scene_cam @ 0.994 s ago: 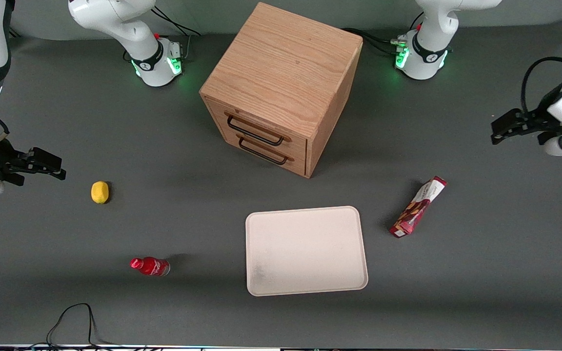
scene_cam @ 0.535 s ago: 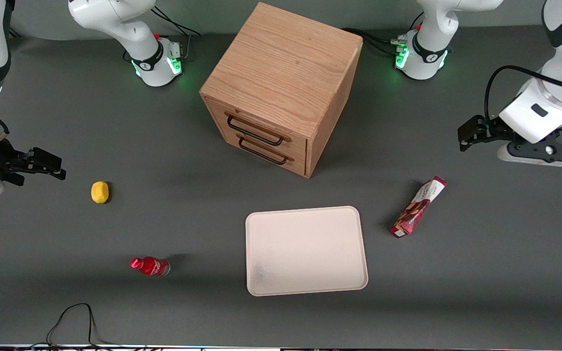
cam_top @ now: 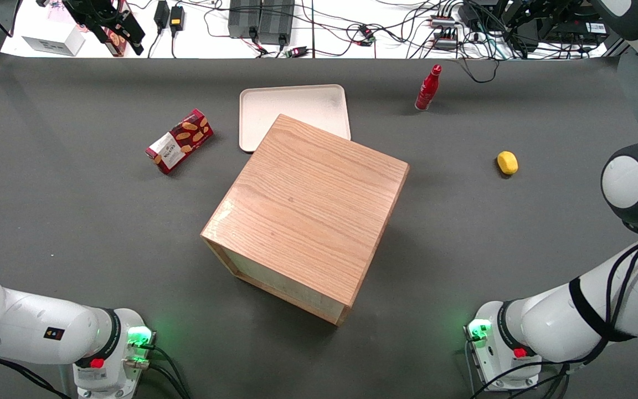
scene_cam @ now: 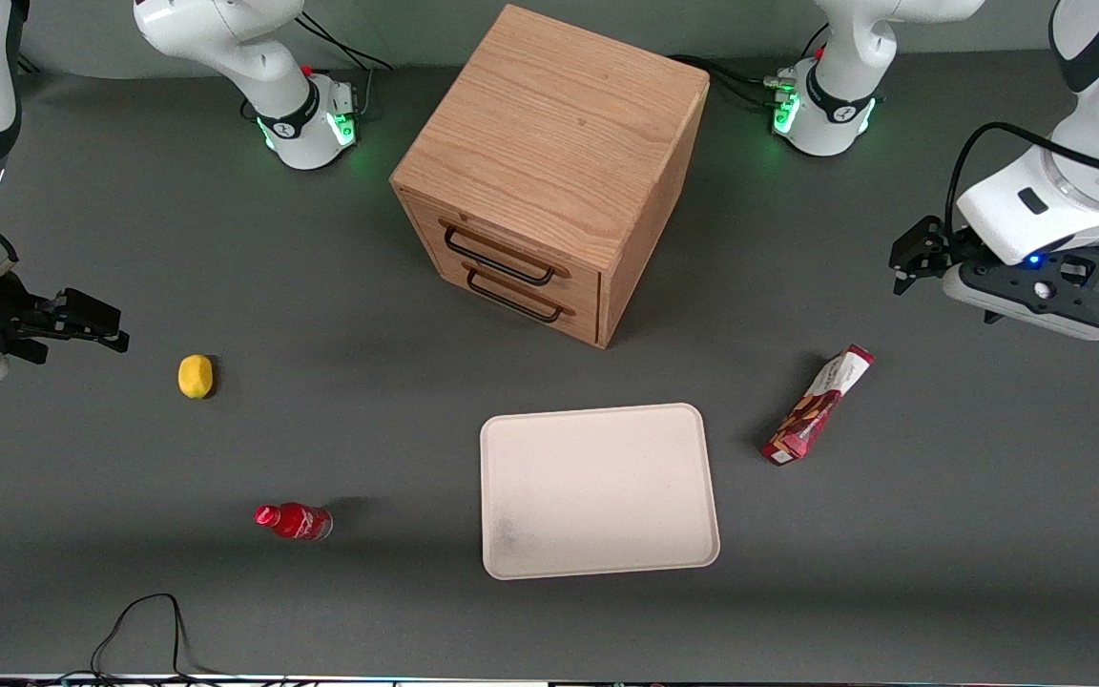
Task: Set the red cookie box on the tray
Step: 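Move the open left gripper down over the red shortbread box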
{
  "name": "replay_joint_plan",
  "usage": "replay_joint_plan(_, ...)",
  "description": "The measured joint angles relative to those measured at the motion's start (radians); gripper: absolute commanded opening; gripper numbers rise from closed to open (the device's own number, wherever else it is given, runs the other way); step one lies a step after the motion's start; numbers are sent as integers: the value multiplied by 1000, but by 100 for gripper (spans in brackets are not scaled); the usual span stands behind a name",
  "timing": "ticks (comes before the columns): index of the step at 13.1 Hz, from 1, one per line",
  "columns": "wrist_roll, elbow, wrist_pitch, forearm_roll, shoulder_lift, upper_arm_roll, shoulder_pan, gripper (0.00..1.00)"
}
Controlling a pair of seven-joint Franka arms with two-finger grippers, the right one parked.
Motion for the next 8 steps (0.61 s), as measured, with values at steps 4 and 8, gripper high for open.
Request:
replay_joint_plan(4, 93, -1, -1, 2, 9, 0, 0, 100)
replay_joint_plan(8, 111, -20, 4, 3, 91, 1, 0, 100)
